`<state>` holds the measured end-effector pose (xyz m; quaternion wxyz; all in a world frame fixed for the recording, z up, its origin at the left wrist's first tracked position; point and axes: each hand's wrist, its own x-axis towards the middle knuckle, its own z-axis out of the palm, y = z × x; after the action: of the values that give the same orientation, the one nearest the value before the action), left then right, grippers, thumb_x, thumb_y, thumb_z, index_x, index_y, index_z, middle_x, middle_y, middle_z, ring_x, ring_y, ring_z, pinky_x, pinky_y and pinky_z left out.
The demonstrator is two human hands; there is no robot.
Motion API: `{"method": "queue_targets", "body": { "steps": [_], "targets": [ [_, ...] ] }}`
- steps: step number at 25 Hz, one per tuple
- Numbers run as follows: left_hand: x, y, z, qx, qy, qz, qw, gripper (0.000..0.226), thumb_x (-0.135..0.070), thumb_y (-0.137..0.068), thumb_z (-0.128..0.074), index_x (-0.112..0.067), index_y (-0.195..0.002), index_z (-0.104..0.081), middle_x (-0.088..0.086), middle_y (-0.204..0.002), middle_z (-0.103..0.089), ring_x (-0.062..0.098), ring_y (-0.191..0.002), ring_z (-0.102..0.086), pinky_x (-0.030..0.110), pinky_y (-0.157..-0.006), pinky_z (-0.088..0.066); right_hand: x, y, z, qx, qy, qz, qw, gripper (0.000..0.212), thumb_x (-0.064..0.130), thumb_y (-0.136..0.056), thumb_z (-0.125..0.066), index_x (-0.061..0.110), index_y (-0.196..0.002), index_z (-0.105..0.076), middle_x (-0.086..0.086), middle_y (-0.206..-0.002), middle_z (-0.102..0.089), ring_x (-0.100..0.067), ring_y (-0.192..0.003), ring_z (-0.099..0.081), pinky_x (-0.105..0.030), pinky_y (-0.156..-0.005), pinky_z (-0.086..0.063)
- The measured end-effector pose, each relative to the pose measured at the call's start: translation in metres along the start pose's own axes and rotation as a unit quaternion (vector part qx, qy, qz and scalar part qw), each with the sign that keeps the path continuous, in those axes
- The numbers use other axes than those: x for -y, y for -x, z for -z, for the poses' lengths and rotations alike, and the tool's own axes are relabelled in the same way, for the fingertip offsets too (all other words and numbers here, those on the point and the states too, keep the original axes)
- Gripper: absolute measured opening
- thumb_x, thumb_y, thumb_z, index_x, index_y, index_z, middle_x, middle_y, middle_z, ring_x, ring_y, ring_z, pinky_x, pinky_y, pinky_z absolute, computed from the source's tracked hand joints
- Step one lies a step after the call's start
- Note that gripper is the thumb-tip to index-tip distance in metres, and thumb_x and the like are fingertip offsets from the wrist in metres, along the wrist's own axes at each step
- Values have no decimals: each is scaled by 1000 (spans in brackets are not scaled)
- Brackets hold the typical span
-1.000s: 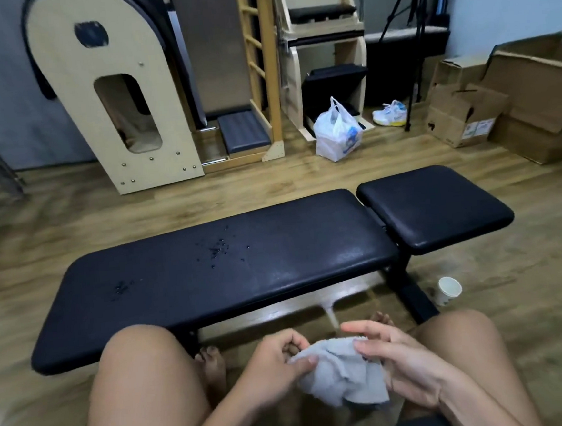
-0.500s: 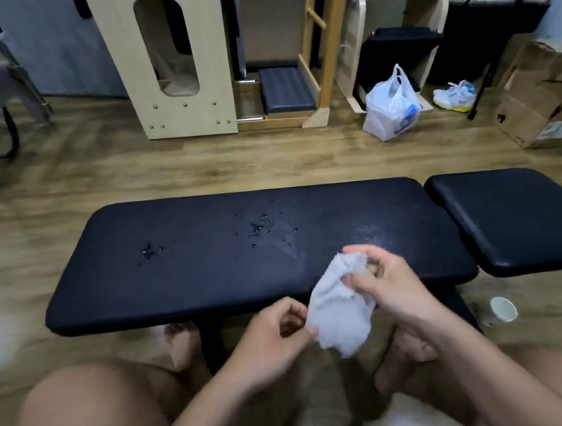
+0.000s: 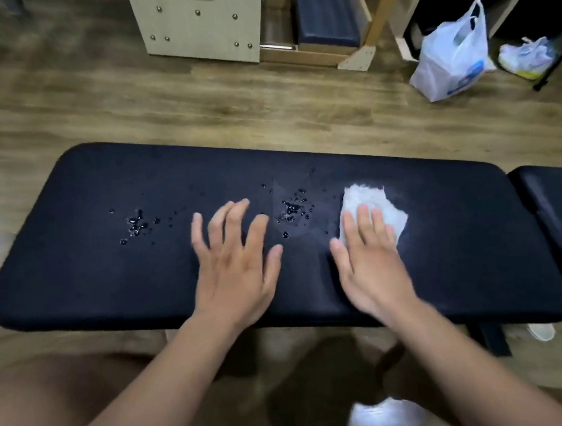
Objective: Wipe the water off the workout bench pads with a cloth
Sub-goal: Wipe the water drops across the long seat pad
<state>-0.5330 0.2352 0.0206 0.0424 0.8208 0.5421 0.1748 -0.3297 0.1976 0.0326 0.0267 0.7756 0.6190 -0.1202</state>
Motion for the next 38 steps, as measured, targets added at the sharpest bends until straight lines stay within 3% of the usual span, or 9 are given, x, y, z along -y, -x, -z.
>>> {"method": "queue_targets", "body": {
  "steps": [4, 7, 12, 17, 22, 25, 28, 32, 38],
  "targets": [
    [20, -2, 0, 30, -21, 8, 999, 50, -48, -91, -40, -14, -126, -49, 11, -145, -38, 32, -140, -30, 61, -117, -7, -14, -124, 24, 12, -9, 24, 1000, 62, 45, -103, -18, 14, -155, -7, -10, -163, 3, -26, -150, 8, -42, -121, 2],
    [21, -4, 2, 44, -23, 3, 999, 56, -50, -87, -43, -11, -126, -52, 8, -143, -43, 30, -140, -33, 60, -118, -9, -8, -148, 28, 9, -15, 16, 1000, 62, 48, -102, -17, 16, -155, -14, -8, -164, -2, -26, -150, 3, -39, -121, 3],
    [22, 0, 2, 70, -19, -21, 997, 65, -52, -88, -41, -10, -137, -49, 8, -154, -36, 26, -146, -25, 50, -121, -14, -6, -30, 7, -38, -44, 67, 996, 73, 56, -94, -8, 15, -154, -19, -6, -163, -9, -25, -150, 1, -43, -121, -6],
    [28, 2, 7, 109, -67, -43, 991, 74, -59, -91, -31, -12, -148, -36, 8, -163, -18, 26, -152, -7, 54, -120, -10, 9, 103, -23, -31, -85, 77, 993, 65, 51, -96, -28, 17, -152, -28, 1, -161, -20, -19, -150, -7, -42, -117, -14],
    [47, 6, 10, 123, -109, -82, 983, 75, -59, -95, -24, -12, -152, -28, 10, -162, -19, 29, -151, -8, 59, -118, -12, 16, -21, -8, -61, 0, 59, 996, 71, 51, -95, -13, 11, -153, -21, -8, -162, -16, -30, -150, -7, -46, -120, -11],
    [45, 4, 7, 123, -91, -86, 985, 72, -55, -95, -27, -14, -154, -22, 8, -162, -20, 28, -151, -10, 56, -119, -13, 23, -121, 8, -24, -4, 35, 999, 65, 51, -100, -18, 16, -155, -10, -3, -164, -4, -27, -150, 4, -44, -121, -1],
    [47, 5, 7, 124, -74, -81, 986, 70, -52, -95, -29, -14, -154, -25, 8, -162, -20, 26, -152, -10, 52, -121, -14, 35, -148, 20, 3, -23, 19, 1000, 64, 52, -100, -18, 19, -155, -10, -1, -164, -2, -26, -150, 5, -43, -121, 2],
    [47, 5, 6, 128, -70, -87, 985, 67, -50, -95, -31, -13, -151, -32, 9, -161, -23, 27, -152, -9, 50, -121, -14, 27, -62, 3, -30, -34, 49, 998, 66, 52, -99, -17, 19, -155, -11, 0, -164, -2, -23, -150, 6, -43, -122, -2],
    [47, 7, 2, 126, -65, -91, 986, 67, -50, -94, -33, -13, -149, -37, 12, -160, -26, 30, -150, -16, 50, -120, -18, 32, 114, -33, -11, -47, 88, 995, 67, 52, -97, -25, 10, -148, -36, -8, -159, -26, -32, -148, -19, -53, -112, -27]
  ]
}}
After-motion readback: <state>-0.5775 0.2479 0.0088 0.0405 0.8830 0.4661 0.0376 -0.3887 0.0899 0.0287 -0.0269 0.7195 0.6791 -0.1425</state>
